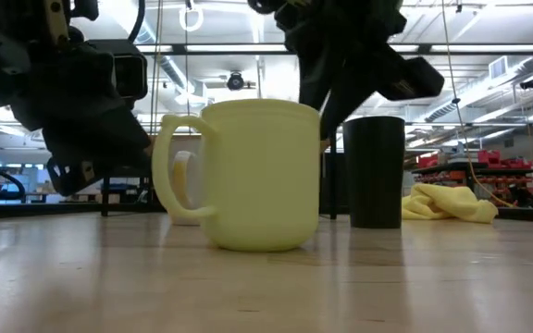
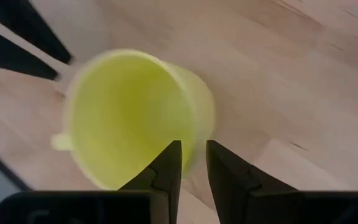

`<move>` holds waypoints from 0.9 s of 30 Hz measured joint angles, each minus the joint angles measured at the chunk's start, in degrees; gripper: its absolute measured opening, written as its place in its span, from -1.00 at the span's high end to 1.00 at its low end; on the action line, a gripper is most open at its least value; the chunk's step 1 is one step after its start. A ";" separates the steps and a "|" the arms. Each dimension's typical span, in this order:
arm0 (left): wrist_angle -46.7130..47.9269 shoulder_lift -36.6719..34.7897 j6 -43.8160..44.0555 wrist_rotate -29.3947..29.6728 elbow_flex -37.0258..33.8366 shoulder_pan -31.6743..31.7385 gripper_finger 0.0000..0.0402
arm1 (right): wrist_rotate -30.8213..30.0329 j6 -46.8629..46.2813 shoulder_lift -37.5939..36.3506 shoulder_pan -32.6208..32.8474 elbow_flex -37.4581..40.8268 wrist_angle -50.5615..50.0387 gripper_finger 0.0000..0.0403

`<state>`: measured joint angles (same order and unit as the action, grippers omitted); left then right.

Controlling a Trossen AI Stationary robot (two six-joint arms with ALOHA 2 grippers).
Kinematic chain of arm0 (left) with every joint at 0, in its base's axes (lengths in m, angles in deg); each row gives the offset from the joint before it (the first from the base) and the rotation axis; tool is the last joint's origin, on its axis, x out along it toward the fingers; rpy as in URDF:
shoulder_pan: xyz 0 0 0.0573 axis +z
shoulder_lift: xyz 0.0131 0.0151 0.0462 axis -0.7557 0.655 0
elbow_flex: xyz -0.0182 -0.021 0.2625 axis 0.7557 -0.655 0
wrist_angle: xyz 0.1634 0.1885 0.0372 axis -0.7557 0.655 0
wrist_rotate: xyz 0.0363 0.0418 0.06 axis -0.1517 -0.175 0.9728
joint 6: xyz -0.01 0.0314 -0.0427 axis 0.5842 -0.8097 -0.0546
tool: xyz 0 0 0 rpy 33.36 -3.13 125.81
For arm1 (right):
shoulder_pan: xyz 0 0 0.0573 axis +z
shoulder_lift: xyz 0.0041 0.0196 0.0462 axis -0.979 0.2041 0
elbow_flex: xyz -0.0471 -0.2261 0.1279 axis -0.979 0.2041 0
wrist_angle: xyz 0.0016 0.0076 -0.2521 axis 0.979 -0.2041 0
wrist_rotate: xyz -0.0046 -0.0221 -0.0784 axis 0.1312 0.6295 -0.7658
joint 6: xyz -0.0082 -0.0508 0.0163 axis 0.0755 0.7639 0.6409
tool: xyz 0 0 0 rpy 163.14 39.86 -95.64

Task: Stack small to large cups/mugs on shelf
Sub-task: Put the yellow mug on the shelf

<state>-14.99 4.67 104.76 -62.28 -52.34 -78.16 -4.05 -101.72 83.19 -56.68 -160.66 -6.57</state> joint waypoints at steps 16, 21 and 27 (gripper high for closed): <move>0.04 -0.02 -0.50 0.00 0.72 0.04 0.60 | -0.17 -0.50 0.83 -0.03 0.00 0.98 0.72; 0.02 -0.02 -0.52 0.08 0.72 0.04 0.60 | -0.17 0.03 0.85 -0.01 0.00 1.14 0.93; 0.02 -0.02 -0.76 0.22 0.72 0.04 0.59 | -1.08 0.72 0.85 -0.56 0.00 0.94 0.91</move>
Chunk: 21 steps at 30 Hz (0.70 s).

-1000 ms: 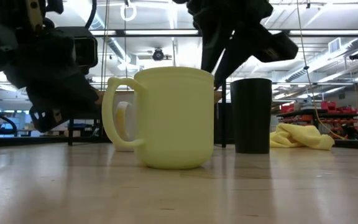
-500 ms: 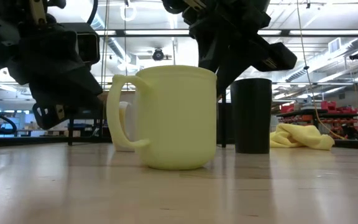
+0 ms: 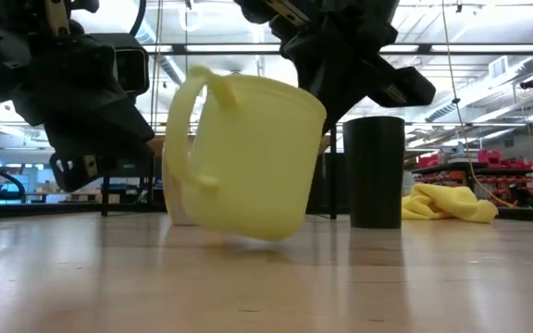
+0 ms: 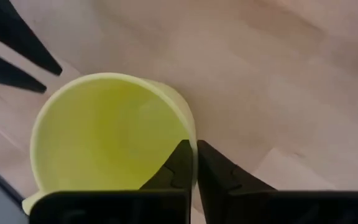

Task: Stack small to large cups/mugs on shelf
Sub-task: Put the yellow mug on the shelf

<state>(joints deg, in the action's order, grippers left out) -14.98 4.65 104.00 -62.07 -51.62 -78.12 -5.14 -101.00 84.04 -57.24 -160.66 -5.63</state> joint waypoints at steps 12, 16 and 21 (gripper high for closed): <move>-0.13 -0.04 -0.35 0.00 0.00 0.00 0.64 | -0.95 10.25 -1.79 -2.00 -11.77 -20.16 0.97; -0.15 -0.04 -0.33 0.00 0.00 0.00 0.63 | -2.87 15.65 -1.84 -4.01 -18.89 -27.86 0.97; -0.17 -0.04 -0.02 0.00 0.00 0.00 0.65 | -5.50 23.03 -1.79 -8.33 -26.04 -34.62 0.98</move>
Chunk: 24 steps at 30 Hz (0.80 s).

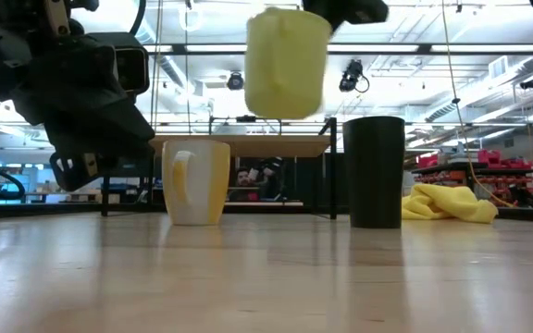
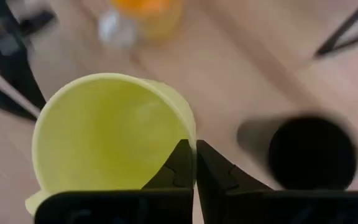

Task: Stack small to large cups/mugs on shelf
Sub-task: Put the yellow mug on the shelf

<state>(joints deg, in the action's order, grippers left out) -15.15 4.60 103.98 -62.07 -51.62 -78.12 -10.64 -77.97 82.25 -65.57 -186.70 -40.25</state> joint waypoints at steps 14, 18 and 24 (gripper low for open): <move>0.02 0.00 0.34 0.00 0.00 0.00 0.66 | -2.10 20.47 0.00 -18.17 -13.22 -5.94 0.98; 0.02 0.00 0.35 0.00 0.00 0.00 0.69 | -2.83 25.90 0.00 -24.06 -16.31 -5.91 0.98; 0.07 0.00 0.69 0.13 0.00 0.00 0.68 | -3.20 33.88 0.00 -32.55 -18.20 -5.46 0.98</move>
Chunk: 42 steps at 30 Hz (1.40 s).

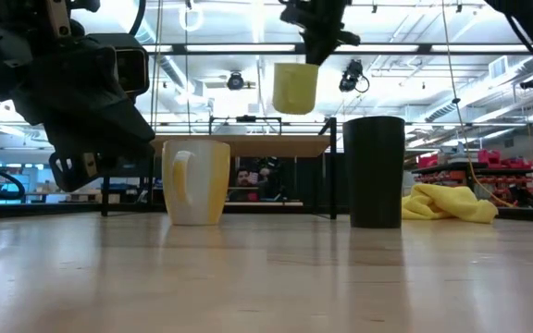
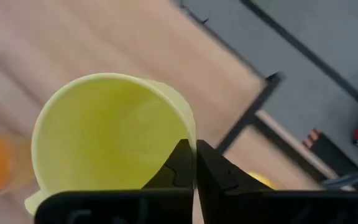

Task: Stack small to large cups/mugs on shelf
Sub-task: Put the yellow mug on the shelf

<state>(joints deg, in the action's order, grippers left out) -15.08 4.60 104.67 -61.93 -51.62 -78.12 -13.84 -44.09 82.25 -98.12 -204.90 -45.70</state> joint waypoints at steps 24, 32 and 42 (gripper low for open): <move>0.11 0.00 1.21 2.47 0.00 0.00 0.73 | 11.47 14.92 0.25 -11.22 -0.02 7.81 0.98; 0.21 0.00 1.14 2.47 0.00 0.20 0.72 | 13.76 16.99 2.64 -10.65 0.09 7.48 0.98; 0.63 0.00 1.10 2.47 -0.02 0.80 0.73 | 17.06 19.74 4.60 -11.11 0.07 4.78 0.98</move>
<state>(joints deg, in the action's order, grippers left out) -14.45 4.60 105.77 -59.46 -51.64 -77.32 3.22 -24.35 86.85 -109.23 -204.83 -40.92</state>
